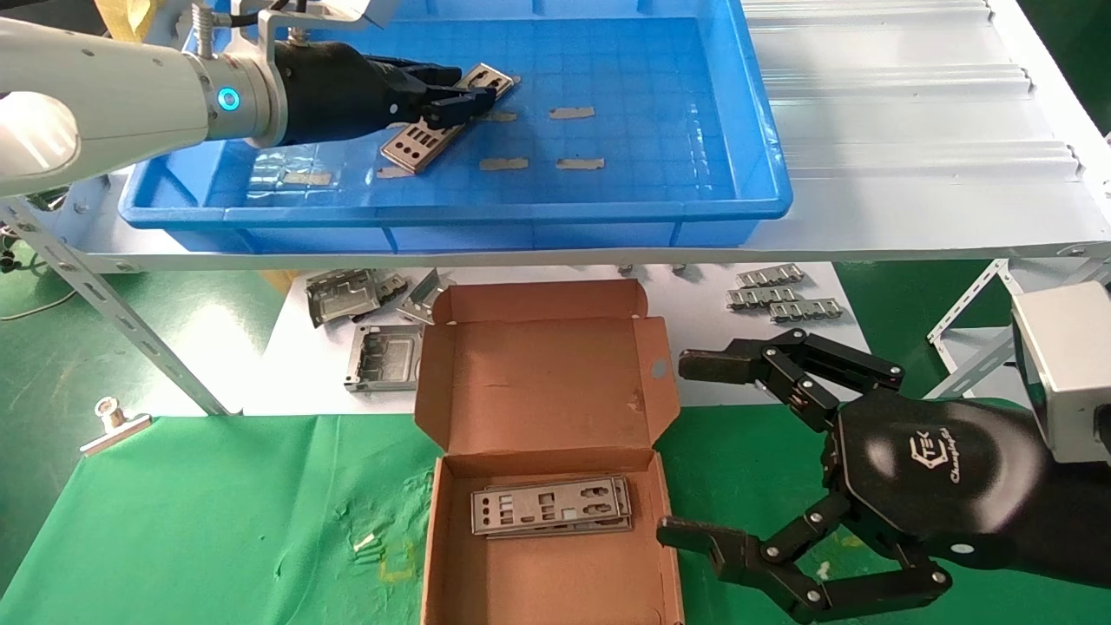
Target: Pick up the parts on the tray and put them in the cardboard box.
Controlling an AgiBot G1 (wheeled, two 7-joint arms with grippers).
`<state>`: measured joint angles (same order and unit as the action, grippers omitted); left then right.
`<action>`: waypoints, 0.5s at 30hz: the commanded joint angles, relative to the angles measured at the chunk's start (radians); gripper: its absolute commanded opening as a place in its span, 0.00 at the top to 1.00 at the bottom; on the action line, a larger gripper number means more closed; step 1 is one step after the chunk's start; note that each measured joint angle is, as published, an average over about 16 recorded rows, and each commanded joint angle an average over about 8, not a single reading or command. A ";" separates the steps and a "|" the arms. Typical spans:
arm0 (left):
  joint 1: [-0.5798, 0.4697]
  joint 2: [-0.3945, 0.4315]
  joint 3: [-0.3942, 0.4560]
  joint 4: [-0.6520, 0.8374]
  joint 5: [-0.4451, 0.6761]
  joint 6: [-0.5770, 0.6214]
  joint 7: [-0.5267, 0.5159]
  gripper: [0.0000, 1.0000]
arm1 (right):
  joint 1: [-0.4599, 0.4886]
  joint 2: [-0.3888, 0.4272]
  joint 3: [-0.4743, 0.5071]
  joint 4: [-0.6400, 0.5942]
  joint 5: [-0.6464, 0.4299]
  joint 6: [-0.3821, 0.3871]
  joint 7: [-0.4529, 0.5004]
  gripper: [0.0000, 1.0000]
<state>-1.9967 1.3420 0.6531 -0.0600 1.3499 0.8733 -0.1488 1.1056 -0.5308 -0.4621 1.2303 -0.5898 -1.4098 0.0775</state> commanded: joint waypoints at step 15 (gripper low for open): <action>-0.018 -0.002 -0.007 -0.008 -0.020 -0.013 0.007 1.00 | 0.000 0.000 0.000 0.000 0.000 0.000 0.000 0.00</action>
<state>-2.0132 1.3402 0.6463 -0.0675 1.3298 0.8604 -0.1419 1.1056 -0.5308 -0.4621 1.2303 -0.5898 -1.4098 0.0775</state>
